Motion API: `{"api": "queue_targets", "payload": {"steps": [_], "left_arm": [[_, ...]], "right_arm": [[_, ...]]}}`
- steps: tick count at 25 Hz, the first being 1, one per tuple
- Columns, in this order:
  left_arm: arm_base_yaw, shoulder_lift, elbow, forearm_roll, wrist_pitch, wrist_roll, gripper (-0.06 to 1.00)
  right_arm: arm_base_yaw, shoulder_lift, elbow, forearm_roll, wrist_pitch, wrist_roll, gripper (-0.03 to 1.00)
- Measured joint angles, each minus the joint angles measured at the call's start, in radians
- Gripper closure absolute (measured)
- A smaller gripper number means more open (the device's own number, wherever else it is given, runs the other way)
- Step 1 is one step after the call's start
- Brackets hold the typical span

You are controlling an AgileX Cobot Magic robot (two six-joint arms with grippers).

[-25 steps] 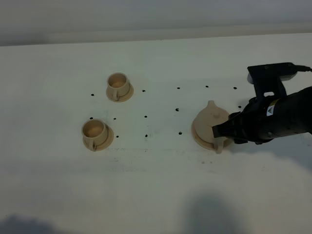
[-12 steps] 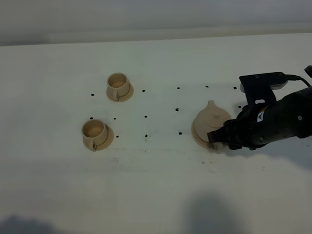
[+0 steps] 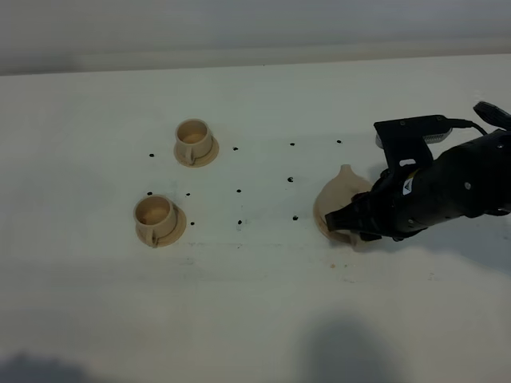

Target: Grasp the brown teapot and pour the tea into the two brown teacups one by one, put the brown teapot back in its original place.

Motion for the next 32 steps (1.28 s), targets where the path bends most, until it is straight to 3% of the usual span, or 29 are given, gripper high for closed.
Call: {"api": "queue_targets", "payload": {"steps": [32], "left_arm": [[0.000,0.000,0.000,0.000,0.000,0.000,0.59]], "right_arm": [[0.015,0.126,-0.068,-0.034,0.028,0.001,0.59]]}}
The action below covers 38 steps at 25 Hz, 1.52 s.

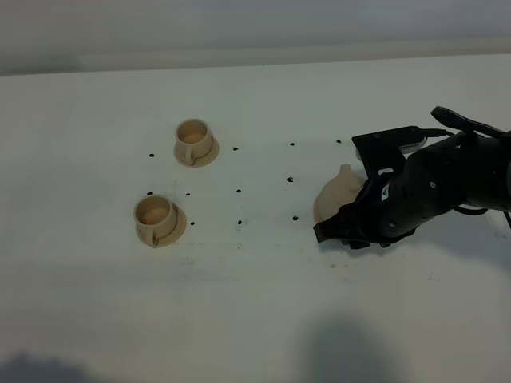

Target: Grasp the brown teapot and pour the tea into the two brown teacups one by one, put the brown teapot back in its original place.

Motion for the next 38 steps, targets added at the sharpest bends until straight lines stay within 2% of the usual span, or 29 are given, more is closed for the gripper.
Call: {"api": "queue_targets", "payload": {"steps": [6,30,38], "left_arm": [[0.000,0.000,0.000,0.000,0.000,0.000,0.59],[0.000,0.000,0.000,0.000,0.000,0.000,0.59],[0.000,0.000,0.000,0.000,0.000,0.000,0.59]], "right_arm": [[-0.028,0.015,-0.010,-0.003,0.015,0.002,0.59],[-0.048,0.031,-0.010,-0.020,0.001,0.001,0.59],[-0.048,0.033,-0.010,-0.024,-0.001,0.000,0.65]]}}
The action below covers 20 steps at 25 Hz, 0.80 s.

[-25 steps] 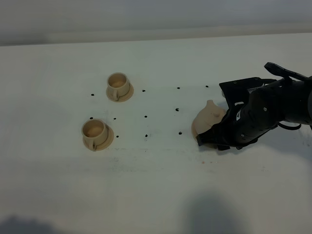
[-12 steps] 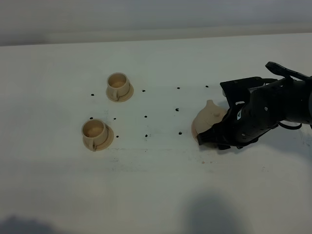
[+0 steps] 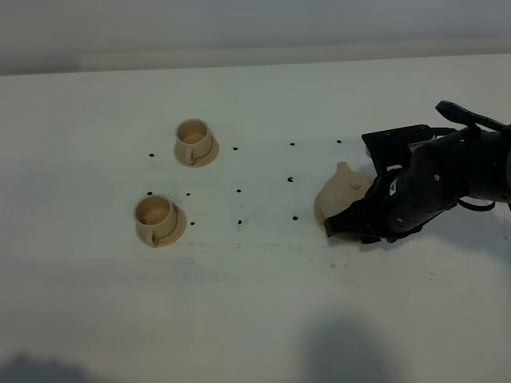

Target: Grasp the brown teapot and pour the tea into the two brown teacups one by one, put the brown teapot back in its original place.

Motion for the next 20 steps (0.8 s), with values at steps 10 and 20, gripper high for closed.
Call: {"api": "queue_targets", "payload": {"steps": [10,20], "left_arm": [[0.000,0.000,0.000,0.000,0.000,0.000,0.59],[0.000,0.000,0.000,0.000,0.000,0.000,0.59]], "right_arm": [[0.000,0.033,-0.001,-0.001,-0.011,-0.001,0.76],[-0.001,0.026,-0.001,-0.006,-0.009,-0.001,0.77]]}}
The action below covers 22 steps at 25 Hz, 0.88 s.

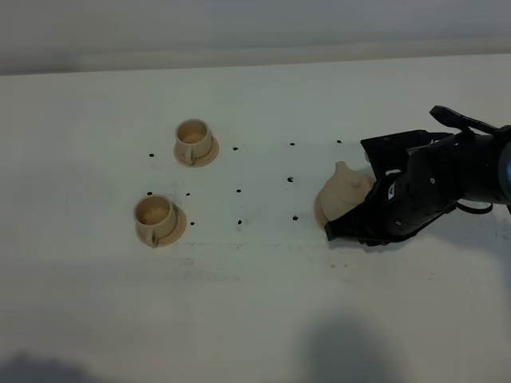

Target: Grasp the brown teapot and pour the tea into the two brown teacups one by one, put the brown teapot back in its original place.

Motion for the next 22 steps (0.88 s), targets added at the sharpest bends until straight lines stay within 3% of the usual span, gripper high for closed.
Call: {"api": "queue_targets", "payload": {"steps": [11,22], "left_arm": [[0.000,0.000,0.000,0.000,0.000,0.000,0.59],[0.000,0.000,0.000,0.000,0.000,0.000,0.59]], "right_arm": [[0.000,-0.013,0.000,-0.011,0.009,0.000,0.67],[0.002,-0.013,0.000,-0.012,0.014,0.000,0.66]]}}
